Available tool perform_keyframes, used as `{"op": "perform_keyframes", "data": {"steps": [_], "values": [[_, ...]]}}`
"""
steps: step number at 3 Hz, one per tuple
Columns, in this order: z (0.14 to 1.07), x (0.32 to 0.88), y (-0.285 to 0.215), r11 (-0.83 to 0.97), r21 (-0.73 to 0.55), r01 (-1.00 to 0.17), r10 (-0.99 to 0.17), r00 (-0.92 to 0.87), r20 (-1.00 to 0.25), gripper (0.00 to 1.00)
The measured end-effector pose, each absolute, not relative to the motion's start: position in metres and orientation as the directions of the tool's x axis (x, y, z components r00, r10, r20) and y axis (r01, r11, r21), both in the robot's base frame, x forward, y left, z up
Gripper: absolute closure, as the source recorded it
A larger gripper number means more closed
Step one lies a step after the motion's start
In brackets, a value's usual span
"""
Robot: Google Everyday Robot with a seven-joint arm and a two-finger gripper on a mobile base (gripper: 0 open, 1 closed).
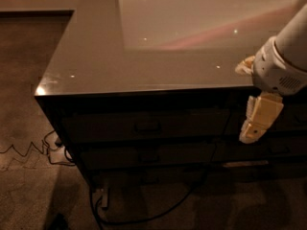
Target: Open top drawer
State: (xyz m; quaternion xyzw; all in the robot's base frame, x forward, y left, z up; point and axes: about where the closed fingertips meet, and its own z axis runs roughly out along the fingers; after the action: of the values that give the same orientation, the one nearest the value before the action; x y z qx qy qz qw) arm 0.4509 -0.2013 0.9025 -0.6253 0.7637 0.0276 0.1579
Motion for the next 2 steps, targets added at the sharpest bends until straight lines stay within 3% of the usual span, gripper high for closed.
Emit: {"op": "perform_keyframes", "data": {"steps": [2], "values": [[0.911,0.448,-0.209,0.197,-0.204,-0.959,-0.950,-0.135,-0.283,0.00]]}}
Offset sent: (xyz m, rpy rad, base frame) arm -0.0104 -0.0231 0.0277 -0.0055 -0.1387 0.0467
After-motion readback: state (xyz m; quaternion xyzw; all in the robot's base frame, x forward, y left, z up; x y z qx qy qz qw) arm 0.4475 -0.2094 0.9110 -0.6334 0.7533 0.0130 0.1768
